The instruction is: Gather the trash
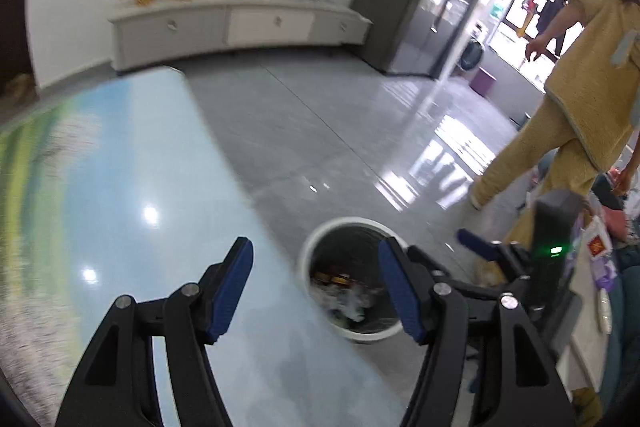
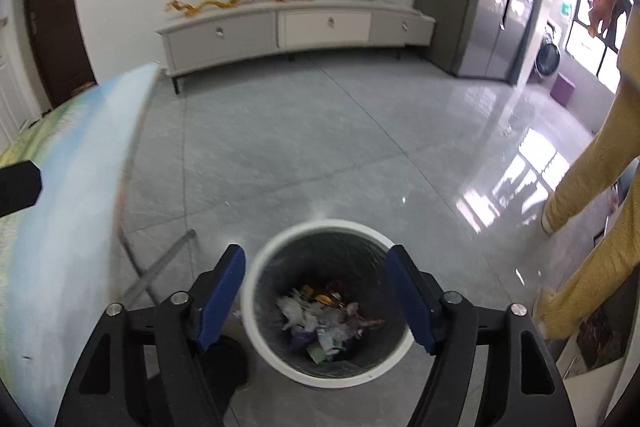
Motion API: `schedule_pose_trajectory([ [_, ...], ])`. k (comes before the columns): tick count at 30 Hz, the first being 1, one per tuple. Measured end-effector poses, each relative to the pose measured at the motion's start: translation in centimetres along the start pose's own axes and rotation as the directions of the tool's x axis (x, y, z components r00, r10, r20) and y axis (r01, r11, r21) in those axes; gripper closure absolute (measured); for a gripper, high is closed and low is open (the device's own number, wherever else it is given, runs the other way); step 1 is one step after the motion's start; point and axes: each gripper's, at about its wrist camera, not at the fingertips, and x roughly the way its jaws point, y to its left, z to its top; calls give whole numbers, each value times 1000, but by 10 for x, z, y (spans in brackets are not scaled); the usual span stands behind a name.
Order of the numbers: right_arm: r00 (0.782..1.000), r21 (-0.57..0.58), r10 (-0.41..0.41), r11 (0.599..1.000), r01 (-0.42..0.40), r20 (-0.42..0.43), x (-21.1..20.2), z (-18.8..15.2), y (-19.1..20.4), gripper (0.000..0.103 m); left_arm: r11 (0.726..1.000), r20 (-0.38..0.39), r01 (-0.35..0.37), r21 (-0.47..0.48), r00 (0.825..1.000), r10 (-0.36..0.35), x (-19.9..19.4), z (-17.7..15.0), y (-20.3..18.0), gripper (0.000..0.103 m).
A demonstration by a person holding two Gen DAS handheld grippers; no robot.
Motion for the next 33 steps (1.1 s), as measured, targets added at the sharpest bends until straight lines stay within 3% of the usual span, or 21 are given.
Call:
schedule_pose_trajectory([
  [5,994,-97,73,993,-65,84,-45,10,60,19,988,110,-149,-41,982,153,-62,-27,57,37],
  [9,983,-204,143,972,-117,117,-71,11,121,13,958,172,-269,-103,943,284,-108,-55,104,33],
  [12,973,-271,193,950,-152,130,-86,7,160,9,921,199,-339,-190,906,374,-137,-76,136,32],
  [15,963,-337,228,926,-168,144,-99,0,197,2,875,223,-409,-258,856,466,-165,-97,158,32],
  [20,948,-410,261,896,-169,181,-118,-12,235,0,793,269,-514,-326,754,600,-205,-121,175,31],
  [24,933,-437,282,884,-163,223,-133,-17,253,0,744,296,-562,-362,687,663,-227,-135,176,26],
  [27,922,-445,299,880,-166,247,-142,-20,263,0,720,310,-579,-382,654,690,-238,-139,174,26],
  [33,903,-428,321,886,-179,285,-159,-22,264,0,703,331,-582,-408,623,709,-257,-144,173,12],
])
